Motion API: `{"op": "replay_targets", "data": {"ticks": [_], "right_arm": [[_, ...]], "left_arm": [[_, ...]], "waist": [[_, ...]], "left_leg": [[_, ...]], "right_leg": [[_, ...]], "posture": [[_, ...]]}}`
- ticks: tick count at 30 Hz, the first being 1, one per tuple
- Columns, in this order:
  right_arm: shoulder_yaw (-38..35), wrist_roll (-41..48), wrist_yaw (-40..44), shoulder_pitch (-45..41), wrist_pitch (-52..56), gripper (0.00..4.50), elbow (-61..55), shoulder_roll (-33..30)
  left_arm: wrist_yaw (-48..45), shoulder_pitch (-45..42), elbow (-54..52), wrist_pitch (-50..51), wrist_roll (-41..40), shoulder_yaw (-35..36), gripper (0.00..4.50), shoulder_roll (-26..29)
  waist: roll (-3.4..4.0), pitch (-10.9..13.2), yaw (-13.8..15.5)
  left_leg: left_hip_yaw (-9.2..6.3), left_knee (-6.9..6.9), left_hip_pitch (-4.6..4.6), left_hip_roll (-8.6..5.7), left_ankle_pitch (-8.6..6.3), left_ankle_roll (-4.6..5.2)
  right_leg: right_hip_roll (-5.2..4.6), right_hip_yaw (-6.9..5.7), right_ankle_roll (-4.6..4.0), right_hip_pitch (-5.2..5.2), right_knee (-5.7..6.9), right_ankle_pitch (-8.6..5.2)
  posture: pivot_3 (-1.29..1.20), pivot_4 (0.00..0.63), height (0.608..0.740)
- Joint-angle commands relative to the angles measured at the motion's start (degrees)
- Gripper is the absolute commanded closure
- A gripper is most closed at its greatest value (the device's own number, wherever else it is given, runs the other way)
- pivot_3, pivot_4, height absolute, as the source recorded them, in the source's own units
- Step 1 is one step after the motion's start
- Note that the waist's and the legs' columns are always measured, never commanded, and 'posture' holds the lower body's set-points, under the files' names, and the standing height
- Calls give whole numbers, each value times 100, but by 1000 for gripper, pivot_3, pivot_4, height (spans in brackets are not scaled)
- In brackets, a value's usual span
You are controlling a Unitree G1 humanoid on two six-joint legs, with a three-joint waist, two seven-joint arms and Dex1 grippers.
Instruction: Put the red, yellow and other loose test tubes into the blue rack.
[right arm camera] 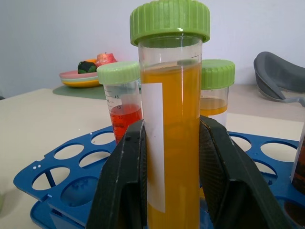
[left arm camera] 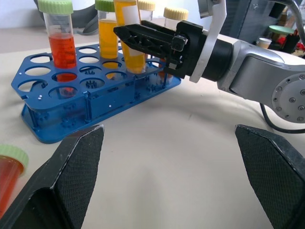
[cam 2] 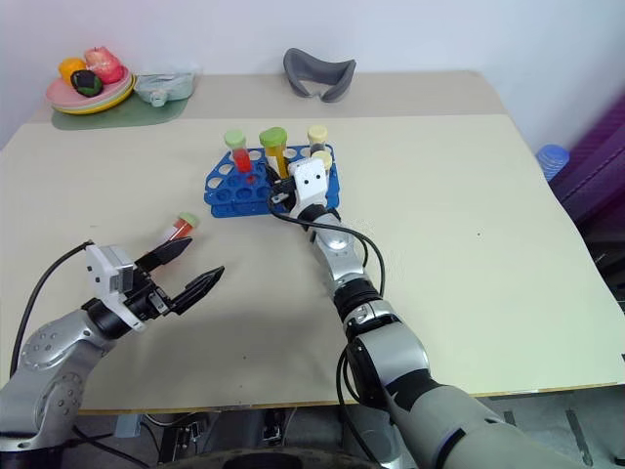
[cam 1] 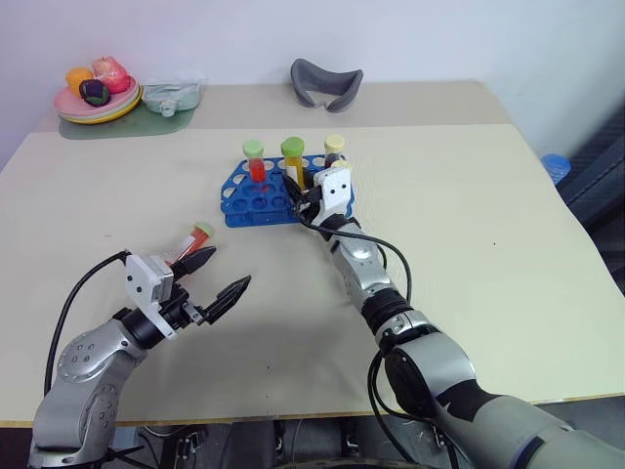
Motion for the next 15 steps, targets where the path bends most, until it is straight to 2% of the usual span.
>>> {"op": "replay_targets", "data": {"ticks": [1,2,3,4,15], "right_arm": [[-32,144,174,42,-117,2293,-186,397],[-20,145,184,48,-149,1836,-250,402],[-5,158,195,63,-163,1185,-352,413],[22,154,201,84,-193,778,-474,414],[520,173,540,571,38,778,-2266,249]], "left_arm": [[24,-43,-234,-13,-80,37,0,65],[27,-44,-238,-6,-79,38,0,68],[32,-37,-253,5,-83,46,0,73],[38,-33,-265,15,-86,52,0,77],[373,-215,-304,303,-106,132,0,142]], "waist": [[0,0,-2],[0,0,-4],[1,0,-5],[1,1,-3],[1,0,5]], "left_leg": [[0,0,0,0,0,0],[0,0,0,0,0,0],[0,0,0,0,0,0],[0,0,0,0,0,0],[-2,0,-1,0,0,0]], "right_leg": [[0,0,0,0,0,0],[0,0,0,0,0,0],[0,0,0,0,0,0],[0,0,0,0,0,0],[-1,0,0,0,1,0]], "posture": [[0,150,735],[0,150,735],[0,150,735],[0,150,735],[0,150,735]]}}
